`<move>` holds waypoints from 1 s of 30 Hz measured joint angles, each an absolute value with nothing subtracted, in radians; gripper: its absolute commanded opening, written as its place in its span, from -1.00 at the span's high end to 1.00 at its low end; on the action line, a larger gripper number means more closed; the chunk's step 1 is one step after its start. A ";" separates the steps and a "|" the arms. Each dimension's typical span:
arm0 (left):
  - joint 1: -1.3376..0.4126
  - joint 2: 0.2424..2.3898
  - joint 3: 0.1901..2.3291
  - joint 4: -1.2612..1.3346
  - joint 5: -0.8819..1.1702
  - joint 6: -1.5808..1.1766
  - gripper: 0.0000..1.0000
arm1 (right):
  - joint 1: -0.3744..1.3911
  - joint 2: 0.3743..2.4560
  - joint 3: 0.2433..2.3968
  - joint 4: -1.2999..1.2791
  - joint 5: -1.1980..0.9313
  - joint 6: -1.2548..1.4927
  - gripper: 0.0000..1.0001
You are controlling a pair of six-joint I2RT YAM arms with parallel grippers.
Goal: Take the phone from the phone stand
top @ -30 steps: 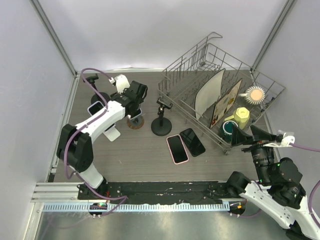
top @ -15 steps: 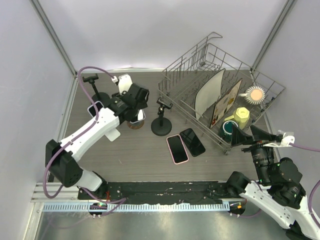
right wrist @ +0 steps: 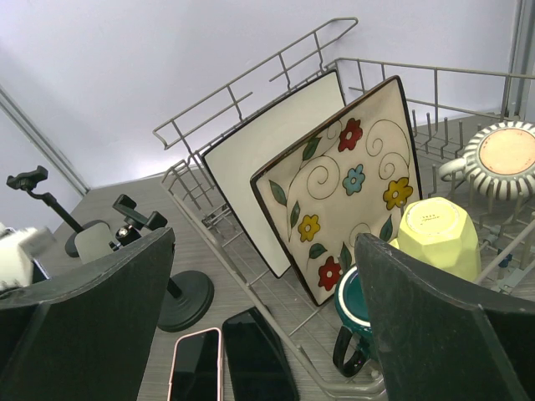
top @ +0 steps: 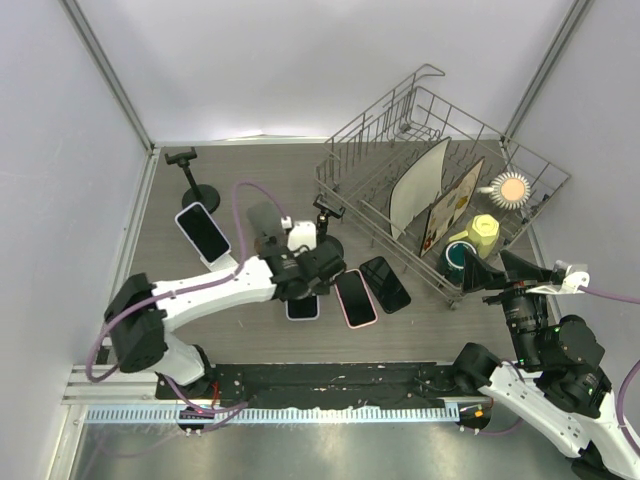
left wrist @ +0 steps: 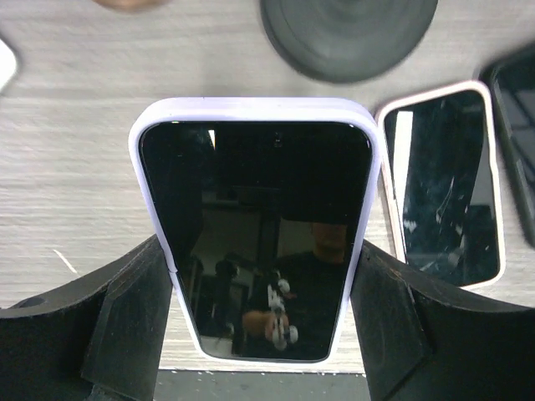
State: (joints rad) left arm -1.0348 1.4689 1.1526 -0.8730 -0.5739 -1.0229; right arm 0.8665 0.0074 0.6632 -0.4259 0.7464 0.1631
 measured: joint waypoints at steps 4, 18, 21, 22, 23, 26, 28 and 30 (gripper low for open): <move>-1.079 1.581 1.138 -0.847 -0.517 -1.078 0.37 | 0.867 0.007 0.663 -0.426 0.746 0.163 -0.88; -1.089 1.702 1.102 -0.743 -0.458 -1.222 0.02 | 0.867 0.007 0.663 -0.426 0.752 0.163 -0.88; -1.091 1.723 1.094 -0.743 -0.450 -1.240 -0.07 | 0.867 0.007 0.663 -0.426 0.754 0.163 -0.88; -1.092 1.728 1.094 -0.743 -0.449 -1.244 -0.10 | 0.867 0.007 0.663 -0.426 0.754 0.162 -0.88; -1.092 1.733 1.094 -0.741 -0.447 -1.247 -0.13 | 0.867 0.007 0.663 -0.426 0.754 0.162 -0.88; -1.093 1.741 1.094 -0.736 -0.443 -1.249 -0.27 | 0.867 0.007 0.663 -0.426 0.754 0.162 -0.88; -1.093 1.744 1.094 -0.734 -0.441 -1.248 -0.36 | 0.867 0.007 0.663 -0.426 0.754 0.162 -0.88; -1.093 1.747 1.094 -0.731 -0.439 -1.248 -0.48 | 0.867 0.007 0.663 -0.426 0.755 0.162 -0.88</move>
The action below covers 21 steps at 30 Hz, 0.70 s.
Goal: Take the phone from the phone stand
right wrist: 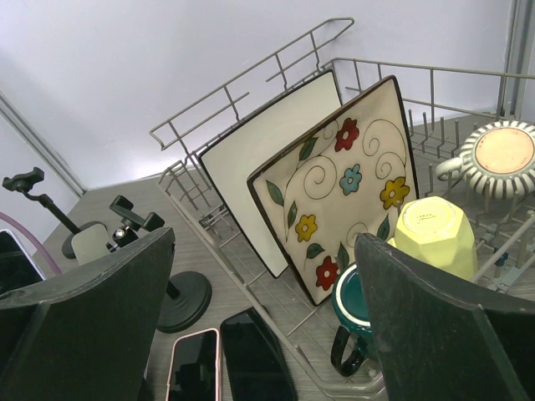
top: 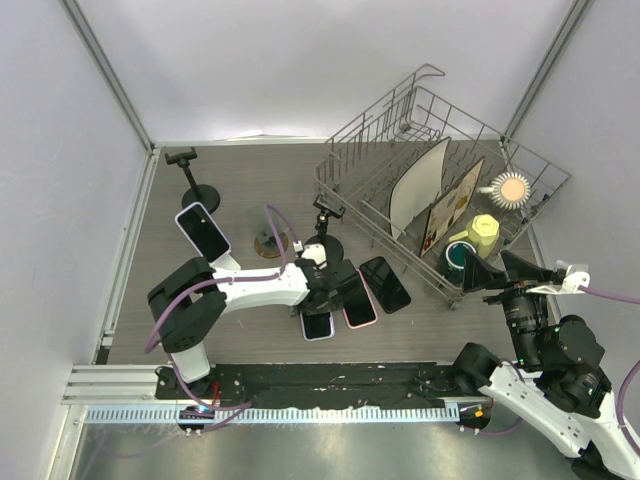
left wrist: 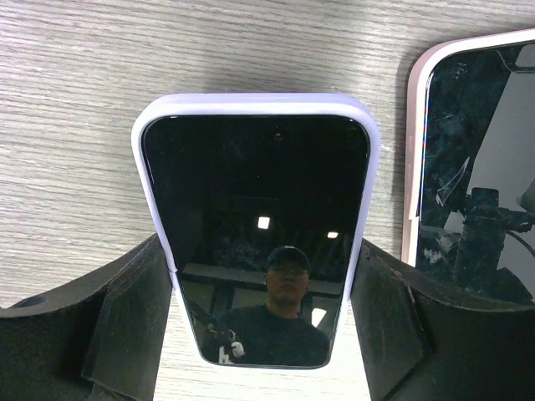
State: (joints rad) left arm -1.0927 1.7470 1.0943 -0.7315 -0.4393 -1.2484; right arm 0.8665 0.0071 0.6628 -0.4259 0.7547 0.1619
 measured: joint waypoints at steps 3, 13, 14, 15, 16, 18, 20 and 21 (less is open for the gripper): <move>-1.093 1.747 1.094 -0.729 -0.434 -1.248 -0.58 | 0.867 0.007 0.663 -0.426 0.756 0.161 -0.88; -1.093 1.747 1.092 -0.703 -0.434 -1.249 -1.00 | 0.867 0.007 0.663 -0.426 0.757 0.160 -0.88; -1.093 1.747 1.092 -0.701 -0.434 -1.249 -1.00 | 0.867 0.007 0.663 -0.426 0.758 0.160 -0.88; -1.093 1.747 1.092 -0.700 -0.434 -1.249 -0.99 | 0.867 0.007 0.663 -0.426 0.758 0.160 -0.88; -1.093 1.746 1.092 -0.699 -0.434 -1.249 -1.00 | 0.867 0.007 0.663 -0.426 0.758 0.160 -0.88; -1.093 1.742 1.092 -0.700 -0.437 -1.248 -1.00 | 0.867 0.007 0.663 -0.426 0.758 0.160 -0.88; -1.093 1.721 1.090 -0.704 -0.451 -1.247 -1.00 | 0.867 0.007 0.663 -0.426 0.758 0.160 -0.88; -1.093 1.703 1.090 -0.710 -0.461 -1.245 -1.00 | 0.867 0.007 0.663 -0.426 0.758 0.160 -0.88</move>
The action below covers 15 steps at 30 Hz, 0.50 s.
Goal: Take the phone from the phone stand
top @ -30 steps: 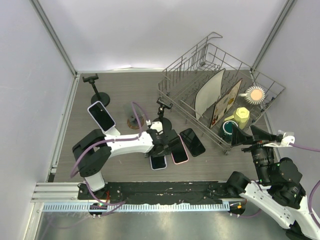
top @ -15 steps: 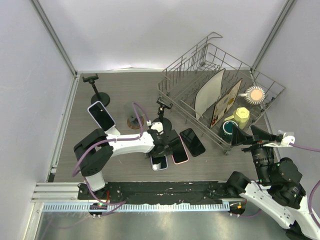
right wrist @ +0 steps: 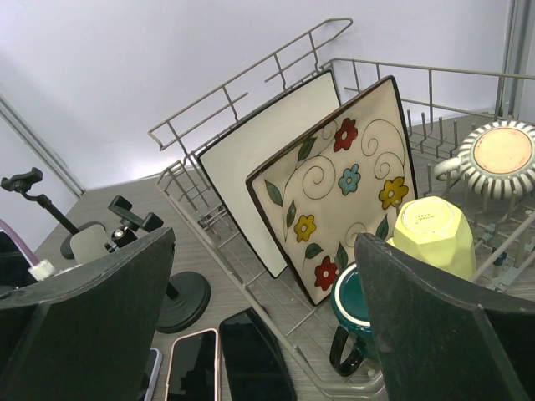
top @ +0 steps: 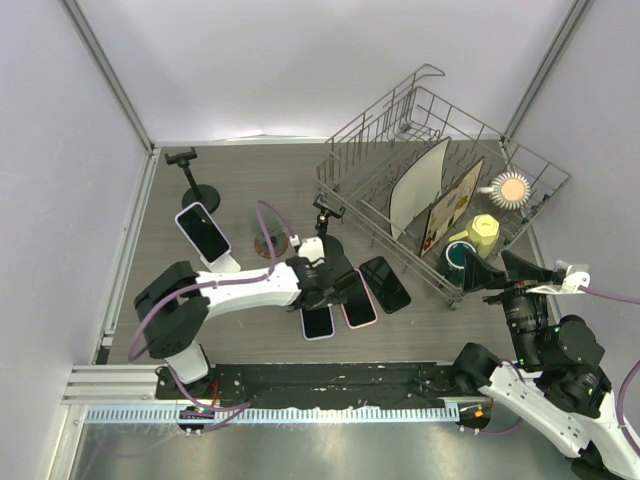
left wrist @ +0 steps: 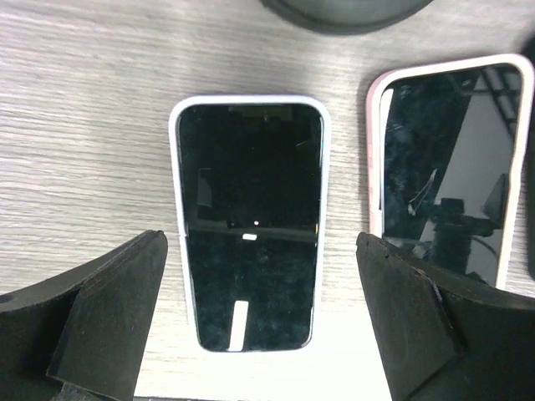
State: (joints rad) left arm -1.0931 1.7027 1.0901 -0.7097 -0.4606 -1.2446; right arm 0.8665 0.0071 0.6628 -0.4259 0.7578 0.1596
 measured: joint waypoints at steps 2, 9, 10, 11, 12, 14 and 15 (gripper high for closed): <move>-1.093 1.649 1.090 -0.725 -0.495 -1.238 -1.00 | 0.867 0.007 0.663 -0.426 0.758 0.160 -0.88; -1.047 1.438 1.090 -0.828 -0.631 -1.204 -0.99 | 0.867 0.007 0.662 -0.426 0.757 0.159 -0.88; -1.022 1.414 1.090 -0.844 -0.646 -1.194 -0.99 | 0.867 0.007 0.662 -0.426 0.757 0.159 -0.88; -0.992 1.392 1.090 -0.861 -0.663 -1.185 -1.00 | 0.867 0.007 0.662 -0.426 0.757 0.159 -0.88; -0.959 1.372 1.090 -0.876 -0.680 -1.172 -1.00 | 0.867 0.007 0.662 -0.426 0.757 0.159 -0.88; -0.886 1.330 1.087 -0.895 -0.704 -1.144 -1.00 | 0.867 0.007 0.662 -0.426 0.757 0.159 -0.88; -0.847 1.303 1.081 -0.900 -0.717 -1.133 -1.00 | 0.867 0.007 0.662 -0.426 0.757 0.159 -0.88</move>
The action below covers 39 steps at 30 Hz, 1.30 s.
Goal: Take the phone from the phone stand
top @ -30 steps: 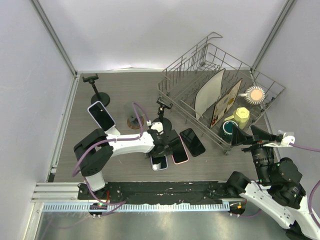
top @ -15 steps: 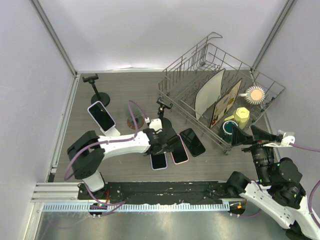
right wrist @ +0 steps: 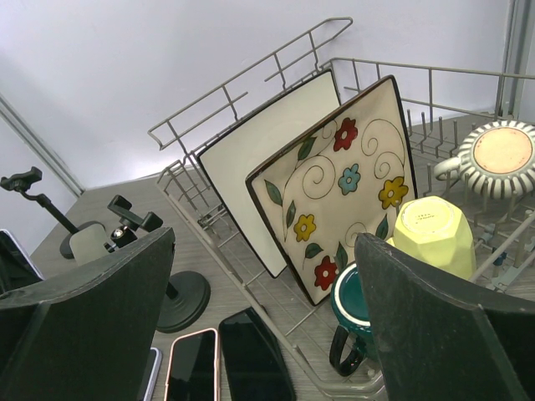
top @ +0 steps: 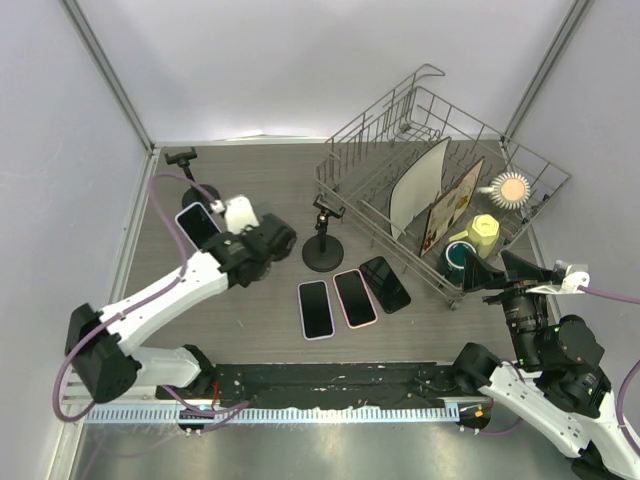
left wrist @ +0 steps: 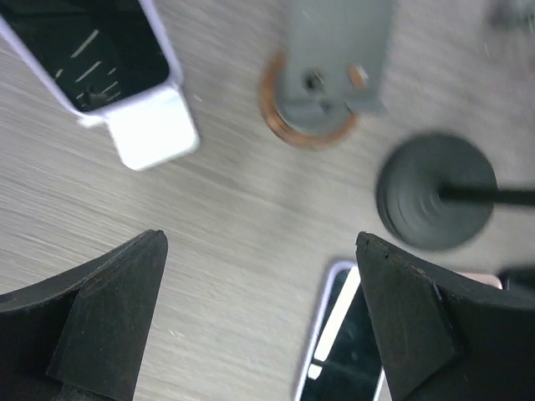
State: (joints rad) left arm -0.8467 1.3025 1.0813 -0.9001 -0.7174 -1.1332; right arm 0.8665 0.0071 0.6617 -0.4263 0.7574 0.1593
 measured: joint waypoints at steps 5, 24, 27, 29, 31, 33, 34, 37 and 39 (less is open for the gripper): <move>-0.649 1.157 1.037 -0.895 -0.790 -1.061 -1.00 | 0.867 0.007 0.662 -0.426 0.757 0.159 -0.88; -0.232 1.287 0.987 -0.604 -0.735 -0.844 -0.99 | 0.867 0.007 0.658 -0.426 0.757 0.159 -0.88; -0.228 1.294 0.987 -0.577 -0.719 -0.831 -0.99 | 0.867 0.007 0.656 -0.426 0.757 0.157 -0.88; -0.228 1.293 0.987 -0.561 -0.713 -0.826 -1.00 | 0.867 0.007 0.656 -0.426 0.757 0.156 -0.88; -0.228 1.293 0.987 -0.543 -0.708 -0.822 -0.99 | 0.867 0.007 0.656 -0.426 0.757 0.156 -0.88; -0.226 1.293 0.987 -0.529 -0.706 -0.815 -1.00 | 0.867 0.007 0.656 -0.426 0.757 0.155 -0.88; -0.224 1.293 0.988 -0.525 -0.706 -0.810 -1.00 | 0.867 0.007 0.656 -0.426 0.757 0.155 -0.88; -0.213 1.295 0.994 -0.523 -0.705 -0.806 -1.00 | 0.867 0.007 0.656 -0.426 0.757 0.155 -0.88; -0.205 1.301 1.001 -0.521 -0.704 -0.806 -1.00 | 0.867 0.007 0.656 -0.426 0.757 0.155 -0.88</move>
